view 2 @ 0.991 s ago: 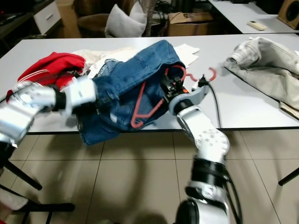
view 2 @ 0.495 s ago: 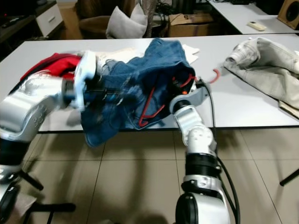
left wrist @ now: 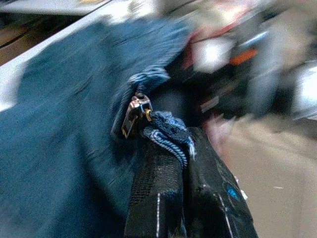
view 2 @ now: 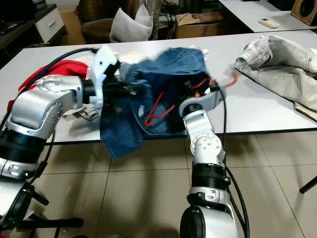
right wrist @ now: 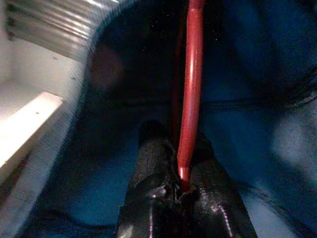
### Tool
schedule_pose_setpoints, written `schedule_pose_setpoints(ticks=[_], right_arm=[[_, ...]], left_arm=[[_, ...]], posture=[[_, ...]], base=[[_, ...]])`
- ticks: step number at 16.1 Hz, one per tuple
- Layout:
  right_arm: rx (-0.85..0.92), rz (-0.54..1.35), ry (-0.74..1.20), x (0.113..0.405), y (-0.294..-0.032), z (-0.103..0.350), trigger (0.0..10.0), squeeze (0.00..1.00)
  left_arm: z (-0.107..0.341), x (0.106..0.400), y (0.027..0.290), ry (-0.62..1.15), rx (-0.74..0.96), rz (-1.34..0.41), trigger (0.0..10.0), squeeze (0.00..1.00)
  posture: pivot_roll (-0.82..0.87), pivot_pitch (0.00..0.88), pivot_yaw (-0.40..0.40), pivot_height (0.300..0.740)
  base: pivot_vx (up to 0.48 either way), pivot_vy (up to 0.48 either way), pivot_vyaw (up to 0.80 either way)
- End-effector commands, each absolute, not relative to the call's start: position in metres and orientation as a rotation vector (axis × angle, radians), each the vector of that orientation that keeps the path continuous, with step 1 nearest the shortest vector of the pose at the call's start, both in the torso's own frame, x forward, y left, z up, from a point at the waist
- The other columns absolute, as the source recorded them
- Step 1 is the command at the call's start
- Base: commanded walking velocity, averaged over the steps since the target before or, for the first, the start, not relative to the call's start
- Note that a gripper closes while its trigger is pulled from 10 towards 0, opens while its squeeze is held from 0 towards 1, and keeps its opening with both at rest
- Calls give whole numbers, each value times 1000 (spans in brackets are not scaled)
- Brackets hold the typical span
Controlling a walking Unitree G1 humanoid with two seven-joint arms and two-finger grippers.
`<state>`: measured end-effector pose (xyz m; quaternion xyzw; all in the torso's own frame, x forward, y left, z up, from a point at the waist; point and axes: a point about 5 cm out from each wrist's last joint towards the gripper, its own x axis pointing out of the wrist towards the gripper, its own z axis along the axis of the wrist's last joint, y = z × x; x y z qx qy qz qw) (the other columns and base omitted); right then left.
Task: Hang hanger
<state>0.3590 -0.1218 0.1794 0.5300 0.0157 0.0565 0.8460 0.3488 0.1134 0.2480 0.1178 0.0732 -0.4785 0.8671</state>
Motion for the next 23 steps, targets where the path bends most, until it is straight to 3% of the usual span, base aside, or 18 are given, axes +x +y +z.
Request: schedule_pose_setpoints(ticks=[1,6,11,14,16,20,23], right_arm=[[1133,111,3,358,-125,181,10000,0],[1151,-26,-43,370,-138,176,10000,0],[1142,-12,-13,375,-117,173,10000,0],[1087,57,63,371,-95,167,10000,0],[1060,117,100,365,-84,166,10000,0],[964,216,231,345,-79,156,10000,0],[916,318,310,321,-81,151,10000,0]], left_arm=[[264,349,120,123,255,-985,0,0],[256,318,112,259,283,-1265,0,0],[284,303,73,194,-32,-1438,0,0],[309,313,67,117,-126,-1406,0,0],[308,327,79,102,117,-1252,0,0],[362,342,88,-88,-59,-1149,0,0],[384,360,104,-209,24,-992,0,0]], posture=[[-96,0,131,740],[-67,0,139,740],[-63,0,135,740],[-67,0,132,740],[-73,0,133,740],[-85,0,134,740],[-95,0,137,740]], base=[[0,0,0],[0,0,0],[0,0,0],[0,0,0],[0,0,0],[0,0,0],[0,0,0]])
